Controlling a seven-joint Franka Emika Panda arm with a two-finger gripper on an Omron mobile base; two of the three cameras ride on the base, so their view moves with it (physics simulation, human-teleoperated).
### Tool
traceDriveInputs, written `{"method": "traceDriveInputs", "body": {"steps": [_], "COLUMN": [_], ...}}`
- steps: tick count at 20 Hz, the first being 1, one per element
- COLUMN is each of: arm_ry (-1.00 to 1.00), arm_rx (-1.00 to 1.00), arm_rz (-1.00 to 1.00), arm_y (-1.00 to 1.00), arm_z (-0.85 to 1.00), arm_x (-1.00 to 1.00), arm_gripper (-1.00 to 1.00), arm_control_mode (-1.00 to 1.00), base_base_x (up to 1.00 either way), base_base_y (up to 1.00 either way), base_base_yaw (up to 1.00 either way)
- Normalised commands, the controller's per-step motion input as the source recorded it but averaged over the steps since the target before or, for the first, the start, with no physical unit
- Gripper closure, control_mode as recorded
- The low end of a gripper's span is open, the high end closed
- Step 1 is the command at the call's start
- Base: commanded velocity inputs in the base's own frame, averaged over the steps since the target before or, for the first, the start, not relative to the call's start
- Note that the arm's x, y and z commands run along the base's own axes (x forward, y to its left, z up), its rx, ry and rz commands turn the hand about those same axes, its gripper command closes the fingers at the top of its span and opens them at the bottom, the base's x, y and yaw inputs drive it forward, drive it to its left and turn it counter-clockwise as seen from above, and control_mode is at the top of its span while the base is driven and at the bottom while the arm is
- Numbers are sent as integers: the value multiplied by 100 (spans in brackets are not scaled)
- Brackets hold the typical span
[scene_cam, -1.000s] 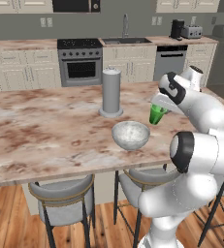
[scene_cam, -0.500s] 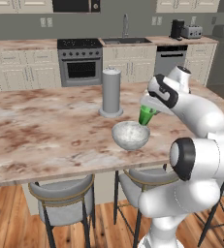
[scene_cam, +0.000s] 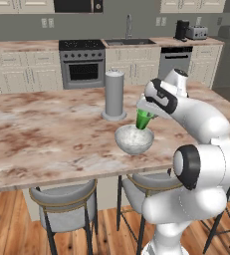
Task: Place the cup inside the bowl on the dining table and move the bowl to any counter.
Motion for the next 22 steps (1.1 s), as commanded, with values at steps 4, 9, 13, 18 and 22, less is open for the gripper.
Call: {"method": "traceDriveInputs", "body": {"steps": [4, 9, 13, 18, 22], "arm_ry": [1, 1, 4, 4, 3], "arm_rx": [-1, -4, -4, -3, 0], "arm_rz": [0, 0, 0, 0, 0], "arm_y": [0, 0, 0, 0, 9], "arm_z": [-2, -6, -10, -7, -11], "arm_x": [4, 6, 4, 3, 7], "arm_gripper": [100, 100, 100, 100, 100], "arm_control_mode": [-100, -100, -100, -100, -100], "base_base_x": [0, 0, 0, 0, 0], "base_base_y": [0, 0, 0, 0, 0], "base_base_yaw": [0, 0, 0, 0, 0]}}
